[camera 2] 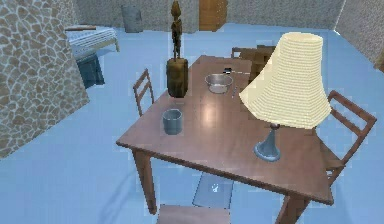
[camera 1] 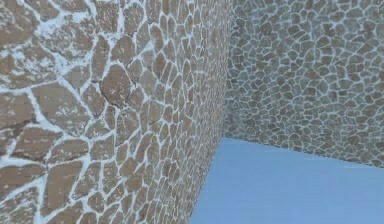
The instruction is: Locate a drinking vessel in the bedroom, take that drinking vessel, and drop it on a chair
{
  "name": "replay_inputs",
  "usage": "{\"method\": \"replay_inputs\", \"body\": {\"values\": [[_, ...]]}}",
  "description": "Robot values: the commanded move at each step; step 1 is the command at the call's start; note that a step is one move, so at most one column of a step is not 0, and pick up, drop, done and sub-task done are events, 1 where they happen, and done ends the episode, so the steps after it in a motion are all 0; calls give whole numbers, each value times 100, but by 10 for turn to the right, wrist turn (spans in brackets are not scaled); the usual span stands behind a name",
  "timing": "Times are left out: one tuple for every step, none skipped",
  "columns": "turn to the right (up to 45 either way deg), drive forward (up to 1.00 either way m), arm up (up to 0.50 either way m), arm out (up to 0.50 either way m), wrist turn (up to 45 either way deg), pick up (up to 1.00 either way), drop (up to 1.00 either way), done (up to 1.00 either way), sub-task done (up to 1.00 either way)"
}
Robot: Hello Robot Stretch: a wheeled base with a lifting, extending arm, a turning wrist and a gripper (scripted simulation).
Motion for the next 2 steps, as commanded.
{"method": "replay_inputs", "body": {"values": [[0,0,34,0,0,0,0,0,0],[0,0,0,50,0,0,0,0,0]]}}
